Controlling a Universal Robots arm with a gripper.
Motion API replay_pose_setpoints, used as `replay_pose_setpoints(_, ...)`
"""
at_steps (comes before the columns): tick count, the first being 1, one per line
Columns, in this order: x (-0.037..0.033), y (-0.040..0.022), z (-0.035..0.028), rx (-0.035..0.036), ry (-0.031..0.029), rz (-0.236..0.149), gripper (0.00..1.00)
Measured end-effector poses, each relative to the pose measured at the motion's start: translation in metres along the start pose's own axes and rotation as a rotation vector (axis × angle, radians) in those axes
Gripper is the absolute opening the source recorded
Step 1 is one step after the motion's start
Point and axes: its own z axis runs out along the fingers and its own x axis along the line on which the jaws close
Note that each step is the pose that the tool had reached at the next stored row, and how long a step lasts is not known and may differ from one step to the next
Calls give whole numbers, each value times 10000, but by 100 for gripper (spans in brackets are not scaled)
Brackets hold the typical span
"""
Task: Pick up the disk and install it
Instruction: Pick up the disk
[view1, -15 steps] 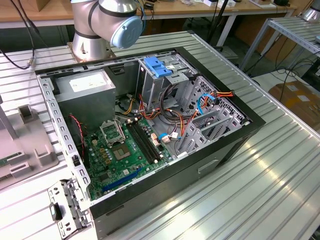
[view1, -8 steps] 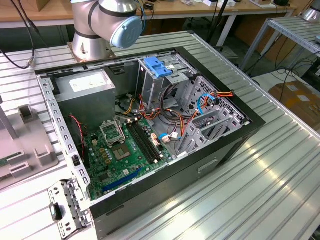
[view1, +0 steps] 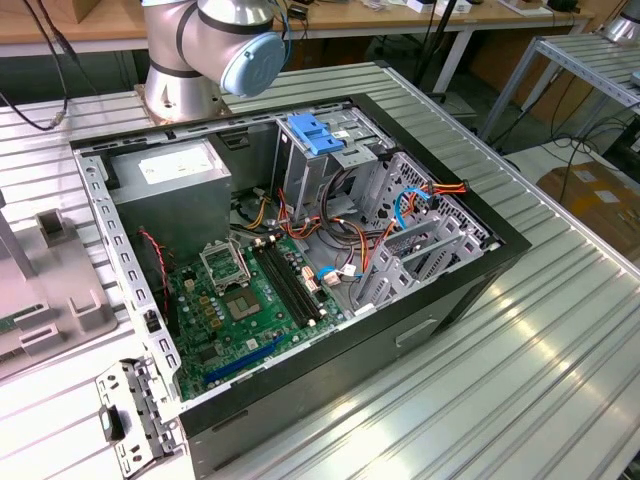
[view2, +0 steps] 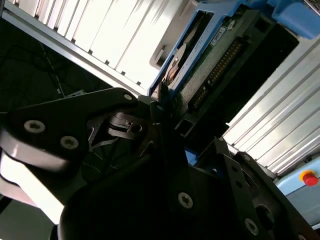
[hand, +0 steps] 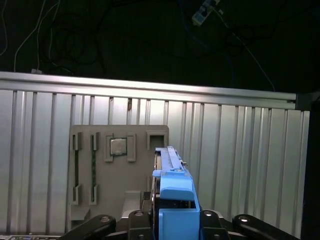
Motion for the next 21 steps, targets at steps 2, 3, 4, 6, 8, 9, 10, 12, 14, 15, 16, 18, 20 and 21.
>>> replay_pose_setpoints(2, -1, 0, -29, -1, 0, 0, 36)
replay_pose_setpoints(3, -2, -1, -48, 0, 0, 0, 36)
replay_pose_setpoints(4, -4, -1, -71, -1, 1, 0, 36)
replay_pose_setpoints(6, -5, -1, -104, 0, 0, 0, 36)
replay_pose_setpoints(8, -7, -2, -135, -1, 0, 0, 36)
replay_pose_setpoints(9, -7, -2, -149, -1, 0, 0, 36)
replay_pose_setpoints(10, -8, -2, -160, 0, 0, 0, 36)
replay_pose_setpoints(12, -9, -2, -175, -2, 1, 0, 36)
replay_pose_setpoints(14, -9, -2, -175, 0, -5, 0, 36)
replay_pose_setpoints(15, -9, -2, -175, 0, -8, 0, 36)
replay_pose_setpoints(16, -9, -4, -175, -1, -8, 0, 36)
replay_pose_setpoints(18, -7, -4, -175, -1, -8, 0, 36)
replay_pose_setpoints(20, 3, -4, -177, -3, -8, -1, 36)
replay_pose_setpoints(21, 7, -3, -176, -1, -8, 0, 36)
